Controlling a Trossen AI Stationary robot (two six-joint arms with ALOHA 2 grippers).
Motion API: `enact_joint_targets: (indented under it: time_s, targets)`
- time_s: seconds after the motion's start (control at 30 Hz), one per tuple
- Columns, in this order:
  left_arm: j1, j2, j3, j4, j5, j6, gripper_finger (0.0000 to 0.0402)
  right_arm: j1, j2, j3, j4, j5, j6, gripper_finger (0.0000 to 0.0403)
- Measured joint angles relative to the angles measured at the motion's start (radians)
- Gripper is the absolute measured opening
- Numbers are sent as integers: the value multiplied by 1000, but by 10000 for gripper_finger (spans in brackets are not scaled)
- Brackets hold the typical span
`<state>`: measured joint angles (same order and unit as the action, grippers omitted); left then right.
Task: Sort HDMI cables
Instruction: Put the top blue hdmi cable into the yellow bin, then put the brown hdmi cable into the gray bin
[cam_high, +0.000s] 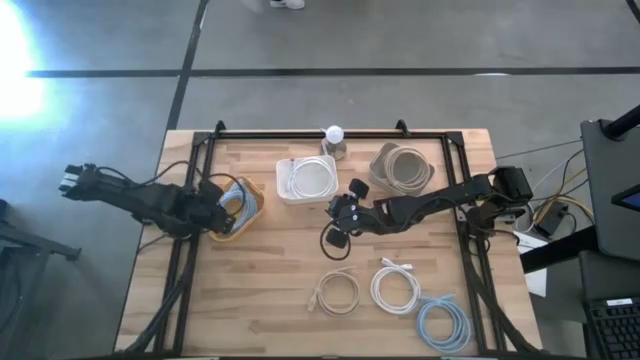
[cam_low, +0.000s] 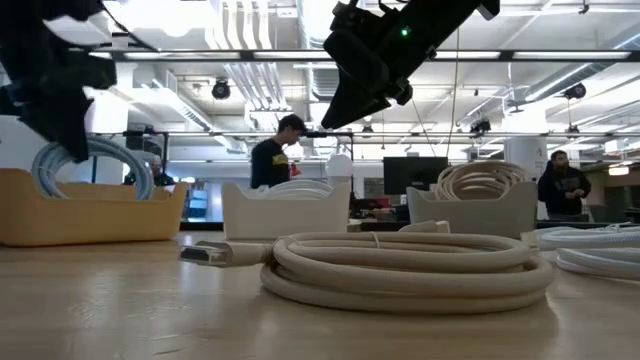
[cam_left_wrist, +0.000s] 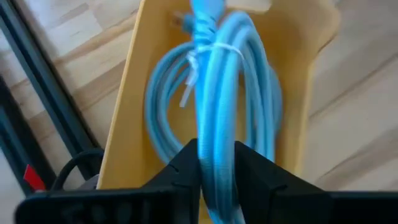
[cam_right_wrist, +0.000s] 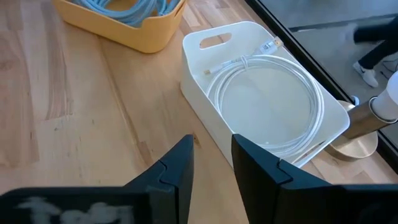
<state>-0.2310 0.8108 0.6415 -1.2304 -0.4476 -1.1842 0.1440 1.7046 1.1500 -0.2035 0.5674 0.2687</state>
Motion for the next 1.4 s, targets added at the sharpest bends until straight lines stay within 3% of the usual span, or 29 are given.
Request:
enact_joint_targets:
  time_s: [0.17, 0.4, 0.77, 0.87, 1.0, 1.17, 1.4]
  targets:
    - [1, 6, -27, 21, -5, -5, 123, 0, 0, 0, 0, 0, -14, 96]
    - [1, 17, 45, -32, 0, 1, 168, 0, 0, 0, 1, 0, -18, 89]
    - [1, 18, 263, -185, -13, -25, 179, 0, 0, 0, 0, 0, -19, 98]
    - [0, 18, 306, -169, -88, -12, 179, 0, 0, 0, 0, 0, -19, 98]
    - [0, 26, 321, -32, -171, 112, 179, 0, 0, 0, -1, 0, -42, 96]
    - [0, 61, 301, 263, -181, 353, 179, 8, 0, 0, -9, -12, -70, 111]
    - [0, 156, 296, 519, -161, 577, 179, 22, -1, 0, -34, -186, -55, 148]
